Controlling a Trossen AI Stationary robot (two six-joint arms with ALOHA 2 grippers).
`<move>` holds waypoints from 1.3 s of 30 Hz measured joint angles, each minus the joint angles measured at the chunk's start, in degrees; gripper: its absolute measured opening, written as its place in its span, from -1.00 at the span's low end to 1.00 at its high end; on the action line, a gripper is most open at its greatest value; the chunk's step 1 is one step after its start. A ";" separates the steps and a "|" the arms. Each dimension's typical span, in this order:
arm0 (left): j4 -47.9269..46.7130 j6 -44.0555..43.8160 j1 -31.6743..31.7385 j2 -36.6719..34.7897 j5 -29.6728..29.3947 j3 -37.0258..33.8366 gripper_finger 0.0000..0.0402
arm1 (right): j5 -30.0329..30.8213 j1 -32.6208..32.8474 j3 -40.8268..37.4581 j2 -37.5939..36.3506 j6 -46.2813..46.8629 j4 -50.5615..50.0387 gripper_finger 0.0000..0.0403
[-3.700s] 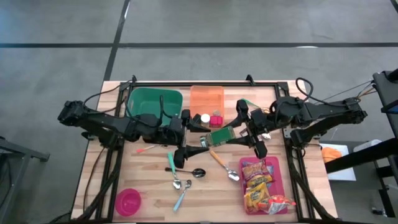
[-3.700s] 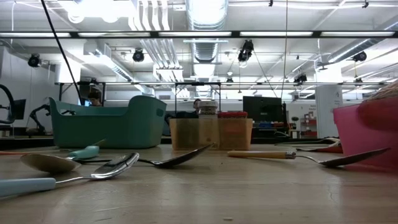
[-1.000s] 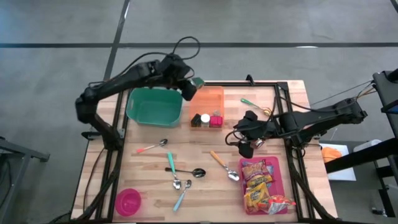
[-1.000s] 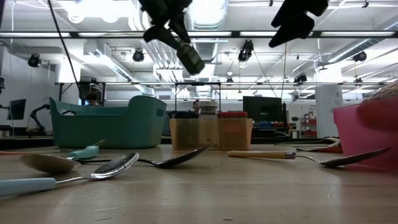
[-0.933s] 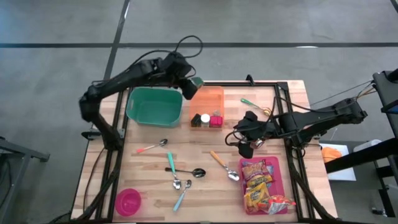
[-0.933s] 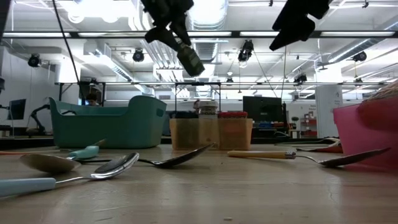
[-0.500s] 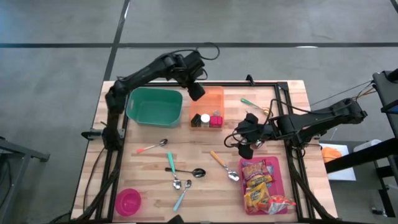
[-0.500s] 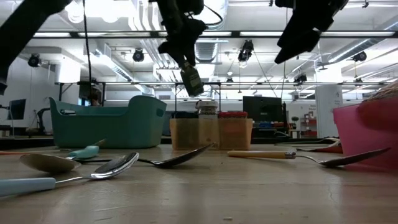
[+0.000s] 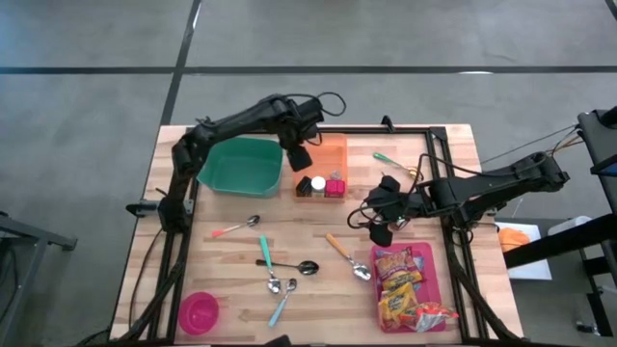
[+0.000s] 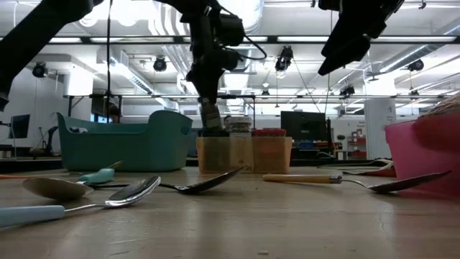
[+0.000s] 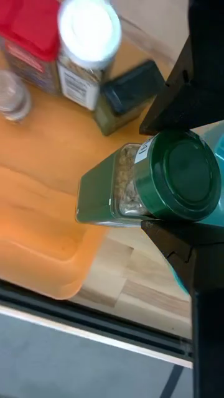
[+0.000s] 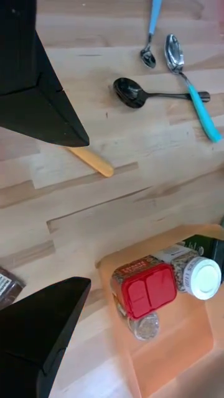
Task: Pick & Place Food Item
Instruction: Put the green seasoning bottle into the orange bin
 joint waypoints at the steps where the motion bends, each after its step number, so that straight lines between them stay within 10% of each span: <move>1: 0.16 0.43 -0.12 0.02 -0.06 -0.67 -0.08 | 0.00 0.00 0.00 0.00 -0.14 0.14 0.77; 39: 7.63 7.66 -3.14 0.07 4.85 -9.02 -0.08 | 0.07 0.00 -0.02 0.00 -4.61 2.58 0.77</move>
